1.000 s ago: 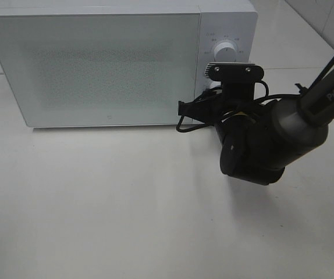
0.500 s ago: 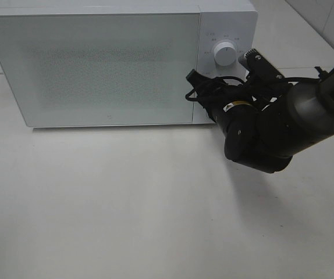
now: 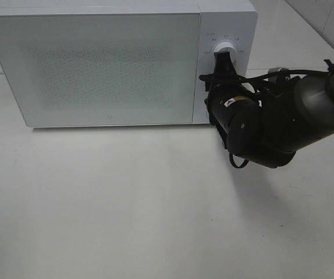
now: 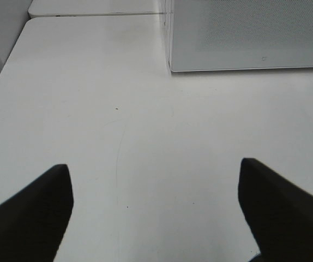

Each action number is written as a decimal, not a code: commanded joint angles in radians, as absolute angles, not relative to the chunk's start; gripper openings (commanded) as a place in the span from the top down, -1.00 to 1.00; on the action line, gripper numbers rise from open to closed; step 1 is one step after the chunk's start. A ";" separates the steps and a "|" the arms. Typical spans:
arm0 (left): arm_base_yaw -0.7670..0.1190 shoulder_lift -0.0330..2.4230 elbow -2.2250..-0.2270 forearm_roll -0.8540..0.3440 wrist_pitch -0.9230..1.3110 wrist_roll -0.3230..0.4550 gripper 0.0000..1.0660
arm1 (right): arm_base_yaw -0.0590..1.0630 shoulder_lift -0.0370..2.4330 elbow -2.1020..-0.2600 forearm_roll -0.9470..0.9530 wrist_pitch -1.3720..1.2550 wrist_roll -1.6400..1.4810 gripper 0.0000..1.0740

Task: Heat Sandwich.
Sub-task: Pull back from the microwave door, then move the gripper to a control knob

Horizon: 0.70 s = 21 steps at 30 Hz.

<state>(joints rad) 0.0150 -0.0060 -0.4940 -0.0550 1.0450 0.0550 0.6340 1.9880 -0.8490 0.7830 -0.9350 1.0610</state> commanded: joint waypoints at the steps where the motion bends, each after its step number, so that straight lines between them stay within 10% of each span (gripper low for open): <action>1: 0.010 -0.026 -0.492 -0.064 1.038 0.054 -0.43 | 0.642 1.932 -0.869 0.720 -1.074 1.228 1.00; 21: 0.010 -0.026 -0.492 -0.064 1.038 0.054 -0.43 | 0.642 1.932 -0.835 0.637 -1.157 1.553 1.00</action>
